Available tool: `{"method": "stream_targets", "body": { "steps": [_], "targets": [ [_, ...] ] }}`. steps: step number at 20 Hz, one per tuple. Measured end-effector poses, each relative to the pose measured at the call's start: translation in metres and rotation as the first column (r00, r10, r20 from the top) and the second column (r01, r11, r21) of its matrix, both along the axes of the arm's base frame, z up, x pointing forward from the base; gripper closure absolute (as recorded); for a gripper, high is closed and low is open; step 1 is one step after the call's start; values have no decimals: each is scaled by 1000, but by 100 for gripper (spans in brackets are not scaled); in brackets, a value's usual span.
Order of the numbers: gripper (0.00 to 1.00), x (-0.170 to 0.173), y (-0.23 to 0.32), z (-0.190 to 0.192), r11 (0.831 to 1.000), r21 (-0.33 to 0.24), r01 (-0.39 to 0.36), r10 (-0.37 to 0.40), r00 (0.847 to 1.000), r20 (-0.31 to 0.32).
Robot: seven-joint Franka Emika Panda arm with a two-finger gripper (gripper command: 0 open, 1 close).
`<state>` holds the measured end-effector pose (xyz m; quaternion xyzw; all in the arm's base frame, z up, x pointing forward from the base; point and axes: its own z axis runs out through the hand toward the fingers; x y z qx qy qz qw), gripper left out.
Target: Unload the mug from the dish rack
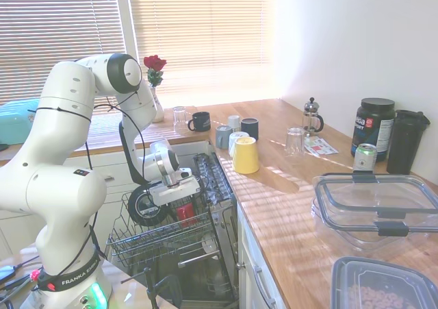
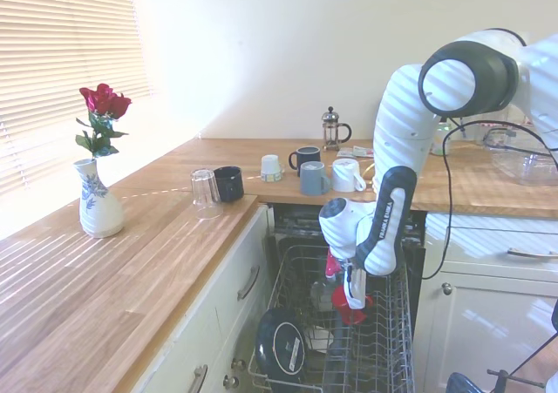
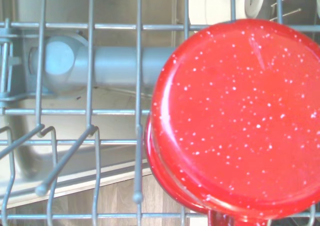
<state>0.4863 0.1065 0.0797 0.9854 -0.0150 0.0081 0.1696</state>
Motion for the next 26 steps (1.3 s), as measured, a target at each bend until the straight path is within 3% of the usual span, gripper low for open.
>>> {"method": "stream_targets", "body": {
  "steps": [12, 26],
  "targets": [
    [100, -7, 5, -4, 999, 15, -37, 38, 999, -30],
    [100, -9, 5, -4, 1000, 10, -30, 30, 999, -29]
  ]
}}
